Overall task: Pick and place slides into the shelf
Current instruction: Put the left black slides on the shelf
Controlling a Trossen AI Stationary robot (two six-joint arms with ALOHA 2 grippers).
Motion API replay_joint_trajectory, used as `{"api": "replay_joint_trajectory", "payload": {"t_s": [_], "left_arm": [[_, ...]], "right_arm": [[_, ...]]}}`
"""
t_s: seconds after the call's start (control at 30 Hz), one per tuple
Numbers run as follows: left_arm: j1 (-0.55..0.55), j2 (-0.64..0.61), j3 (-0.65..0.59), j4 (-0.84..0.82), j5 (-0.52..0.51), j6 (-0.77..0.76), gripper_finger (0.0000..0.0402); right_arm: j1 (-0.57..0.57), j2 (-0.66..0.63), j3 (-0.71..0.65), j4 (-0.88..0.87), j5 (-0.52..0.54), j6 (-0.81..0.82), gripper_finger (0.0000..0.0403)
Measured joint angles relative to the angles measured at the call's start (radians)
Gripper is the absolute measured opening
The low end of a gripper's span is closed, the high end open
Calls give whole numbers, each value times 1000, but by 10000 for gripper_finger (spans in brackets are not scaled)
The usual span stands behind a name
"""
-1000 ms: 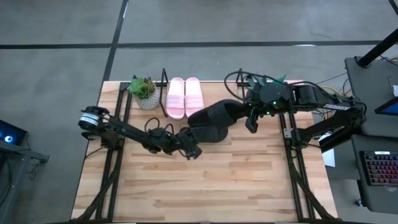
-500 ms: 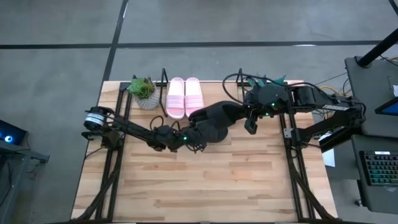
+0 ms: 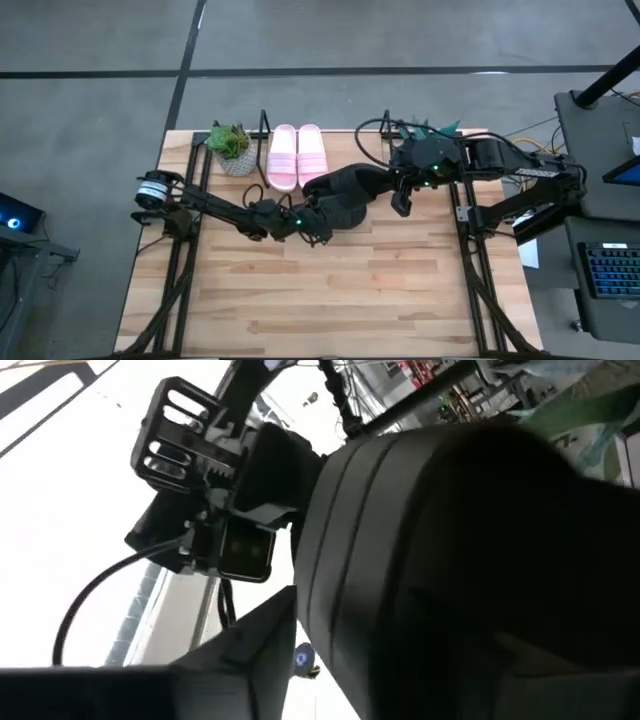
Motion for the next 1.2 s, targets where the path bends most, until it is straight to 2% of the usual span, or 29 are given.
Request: {"api": "replay_joint_trajectory", "payload": {"t_s": [0.1, 0.23, 0.3, 0.37, 0.5, 0.63, 0.87, 0.97, 1.03, 1.2], "left_arm": [[9, 5, 14, -1, 1, -39, 131], [13, 12, 36, -8, -9, -164, 68], [13, 12, 44, -6, -13, -223, 29], [13, 12, 49, -5, -16, -270, 11], [13, 11, 58, -1, -29, -315, 4], [13, 10, 58, 6, -64, -337, 2], [19, 6, 61, 17, -185, -421, 1], [41, 4, 93, 31, -231, -557, 1], [67, 1, 117, 21, -277, -675, 1], [139, 0, 184, -151, -331, -1037, 0]], "right_arm": [[0, 23, 0, 2, -1, -8, 35], [-1, 42, 0, 11, -9, -27, 35], [-2, 42, 1, 19, -8, -29, 48], [-1, 38, 1, 24, 5, -29, 70], [0, 25, 2, 38, 5, -37, 102], [0, 8, 26, 11, 16, -74, 118], [0, -57, 86, 6, 215, -97, 126], [1, -89, 92, 7, 288, -88, 121], [0, -106, 92, 7, 292, -86, 118], [1, -108, 88, 5, 291, -88, 111]]}}
